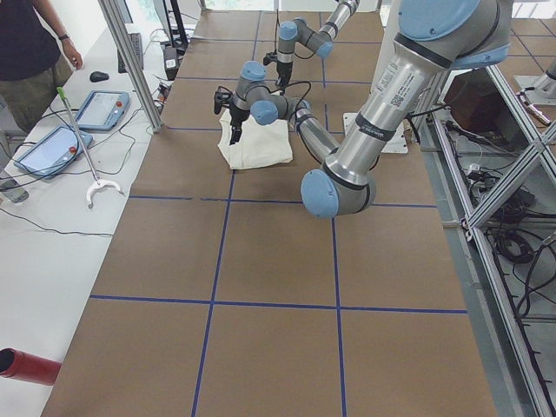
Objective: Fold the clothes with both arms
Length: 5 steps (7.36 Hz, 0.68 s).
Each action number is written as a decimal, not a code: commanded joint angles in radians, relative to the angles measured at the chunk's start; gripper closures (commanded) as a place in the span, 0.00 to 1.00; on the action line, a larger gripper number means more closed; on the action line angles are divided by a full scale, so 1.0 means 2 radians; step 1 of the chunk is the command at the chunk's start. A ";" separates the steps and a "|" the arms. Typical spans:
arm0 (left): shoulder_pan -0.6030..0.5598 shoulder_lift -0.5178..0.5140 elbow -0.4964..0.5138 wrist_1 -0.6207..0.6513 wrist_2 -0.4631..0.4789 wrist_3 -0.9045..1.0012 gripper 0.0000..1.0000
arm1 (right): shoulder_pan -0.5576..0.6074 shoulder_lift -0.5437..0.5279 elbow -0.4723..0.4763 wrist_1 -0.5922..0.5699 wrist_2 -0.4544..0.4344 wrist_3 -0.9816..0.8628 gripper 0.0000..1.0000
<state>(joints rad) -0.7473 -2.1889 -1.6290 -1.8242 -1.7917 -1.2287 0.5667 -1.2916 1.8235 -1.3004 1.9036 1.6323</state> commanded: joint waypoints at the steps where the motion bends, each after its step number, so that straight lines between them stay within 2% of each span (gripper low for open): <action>1: -0.001 0.001 0.000 0.001 0.000 0.001 0.00 | -0.011 -0.088 0.112 -0.009 0.036 0.000 1.00; 2: -0.001 0.001 -0.001 0.002 0.001 0.002 0.00 | -0.057 -0.151 0.172 -0.009 0.044 0.001 1.00; 3: 0.000 0.003 -0.001 0.001 0.001 0.003 0.00 | -0.099 -0.181 0.192 -0.009 0.045 0.006 1.00; 5: 0.001 0.003 -0.002 -0.001 0.000 0.003 0.00 | -0.149 -0.199 0.192 -0.009 0.048 0.024 1.00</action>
<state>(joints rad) -0.7464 -2.1840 -1.6315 -1.8229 -1.7912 -1.2231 0.3346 -1.6520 2.1955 -1.3180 1.9941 1.6647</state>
